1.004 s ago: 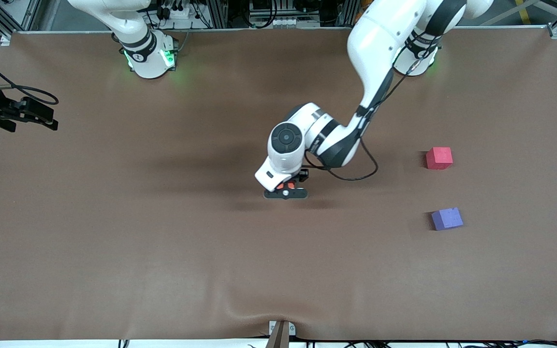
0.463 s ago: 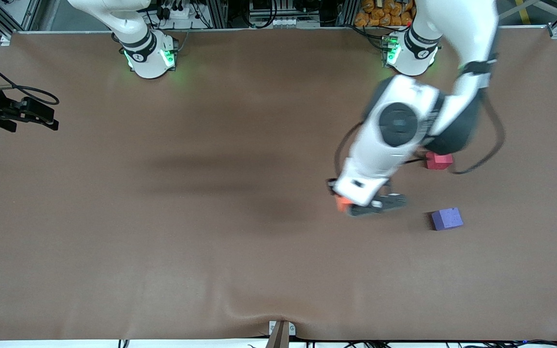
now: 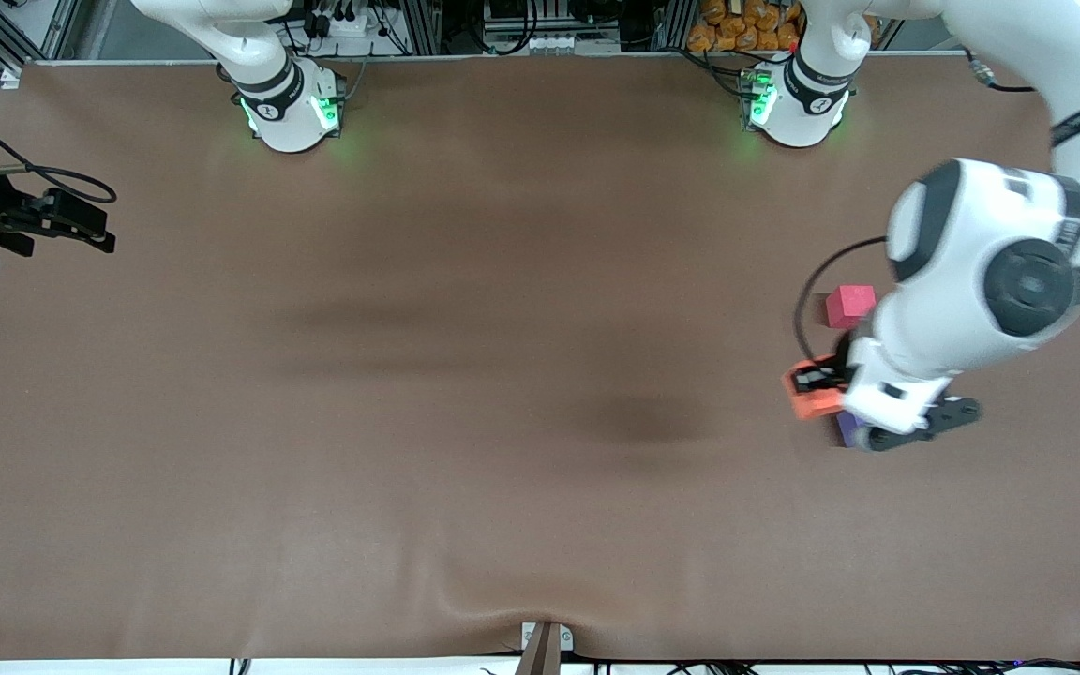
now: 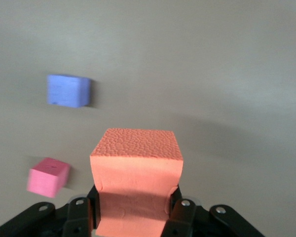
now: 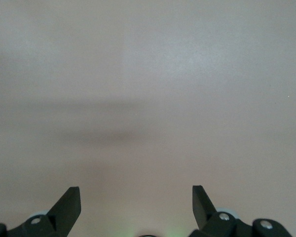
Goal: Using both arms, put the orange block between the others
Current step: 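Carry the orange cube with the left gripper between pink and purple cubes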
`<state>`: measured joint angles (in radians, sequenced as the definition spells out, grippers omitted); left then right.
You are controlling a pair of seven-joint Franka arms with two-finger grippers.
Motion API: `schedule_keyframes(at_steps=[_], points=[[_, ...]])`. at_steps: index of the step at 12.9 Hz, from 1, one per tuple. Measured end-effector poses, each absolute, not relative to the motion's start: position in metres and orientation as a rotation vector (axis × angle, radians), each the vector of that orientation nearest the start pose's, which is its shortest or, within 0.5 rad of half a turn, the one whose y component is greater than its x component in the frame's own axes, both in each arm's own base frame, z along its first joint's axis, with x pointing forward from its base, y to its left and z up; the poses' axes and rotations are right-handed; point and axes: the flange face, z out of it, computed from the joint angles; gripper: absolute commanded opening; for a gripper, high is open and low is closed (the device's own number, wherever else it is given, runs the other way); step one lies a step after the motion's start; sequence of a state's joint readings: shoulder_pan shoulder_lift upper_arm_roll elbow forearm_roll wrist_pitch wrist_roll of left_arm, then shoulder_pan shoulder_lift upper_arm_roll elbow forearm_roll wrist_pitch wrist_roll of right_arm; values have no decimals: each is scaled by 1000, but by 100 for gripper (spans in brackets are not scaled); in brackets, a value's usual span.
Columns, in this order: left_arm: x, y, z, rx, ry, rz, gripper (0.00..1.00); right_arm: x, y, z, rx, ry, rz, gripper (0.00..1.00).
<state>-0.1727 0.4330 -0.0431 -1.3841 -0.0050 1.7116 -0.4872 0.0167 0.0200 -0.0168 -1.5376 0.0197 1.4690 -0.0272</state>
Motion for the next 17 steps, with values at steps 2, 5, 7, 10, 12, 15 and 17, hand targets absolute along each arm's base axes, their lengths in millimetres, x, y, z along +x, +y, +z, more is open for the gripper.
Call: schedule_keyframes(at_steps=[2,5,7,10,12,15,17], points=[[658,-82,428,-3096,-374,233,4,550,3,620,-3118,-46,138,100],[641,-32,367,-3120,-293,229,5,550,4,620,-3118,-49,139,100],[617,-13,320,-3135,-216,215,6,550,4,620,-3118,-50,139,100],[587,13,272,-3152,-94,202,8,550,4,620,-3118,-50,139,100],[577,19,258,-3156,-44,215,9,550,4,620,-3118,-50,140,100],[573,18,247,-3158,-22,221,11,550,4,620,-3118,-50,140,100],[573,18,234,-3162,23,209,15,550,4,620,-3118,-50,139,100]])
